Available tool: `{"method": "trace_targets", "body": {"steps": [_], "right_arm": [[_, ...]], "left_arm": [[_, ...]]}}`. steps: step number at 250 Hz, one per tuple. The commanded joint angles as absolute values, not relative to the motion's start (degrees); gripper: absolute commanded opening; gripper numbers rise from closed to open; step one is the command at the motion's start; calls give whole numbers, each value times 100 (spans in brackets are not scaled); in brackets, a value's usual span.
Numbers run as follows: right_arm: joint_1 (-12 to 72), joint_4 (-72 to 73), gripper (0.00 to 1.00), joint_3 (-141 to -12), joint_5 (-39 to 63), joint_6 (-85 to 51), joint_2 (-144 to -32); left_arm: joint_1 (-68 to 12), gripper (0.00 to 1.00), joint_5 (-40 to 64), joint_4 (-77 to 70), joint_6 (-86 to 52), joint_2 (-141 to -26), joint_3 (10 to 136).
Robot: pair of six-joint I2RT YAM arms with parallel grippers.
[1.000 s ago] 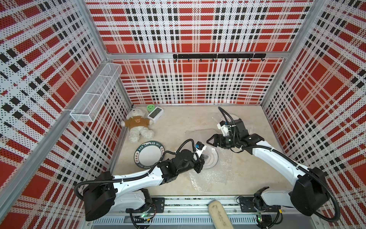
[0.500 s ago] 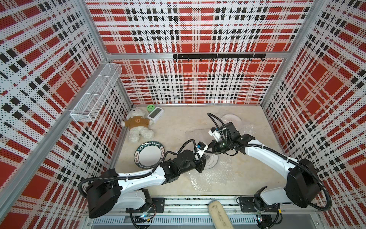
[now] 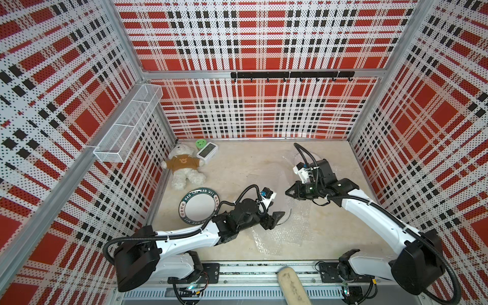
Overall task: Unpack dinner plates from bubble wrap
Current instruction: Unwrap the bubble wrap.
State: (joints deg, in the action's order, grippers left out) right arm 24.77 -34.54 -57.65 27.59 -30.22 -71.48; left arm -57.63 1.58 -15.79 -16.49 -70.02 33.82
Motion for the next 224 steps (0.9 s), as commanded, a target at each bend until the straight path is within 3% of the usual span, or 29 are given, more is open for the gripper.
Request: {"method": "trace_targets", "body": {"steps": [1, 61, 112, 130, 146, 165, 224], "right_arm": [[2084, -3568, 0, -5751, 2258, -3049, -6744], [1195, -3603, 0, -4999, 1870, -3434, -5771], [444, -3596, 0, -4050, 1661, -3715, -5175], [207, -3516, 19, -3777, 1652, -3777, -5102], [72, -3513, 45, -3592, 1455, -3843, -5097], [-126, -3309, 62, -3386, 1590, -3917, -5105], [-291, -3465, 68, -3842, 1282, -3638, -4966]], "left_arm": [[-5568, 100, 331, -1265, -1875, -6523, 3395], [-5117, 99, 378, -479, -2349, -5898, 3624], [-4764, 99, 475, 338, -2791, -6512, 4037], [-4734, 99, 660, 508, -2896, -6819, 4191], [-4741, 99, 903, 642, -2887, -7086, 4342], [-4802, 99, 816, 870, -2844, -7316, 4485], [-4929, 99, 844, 1385, -2644, -7825, 4752]]}}
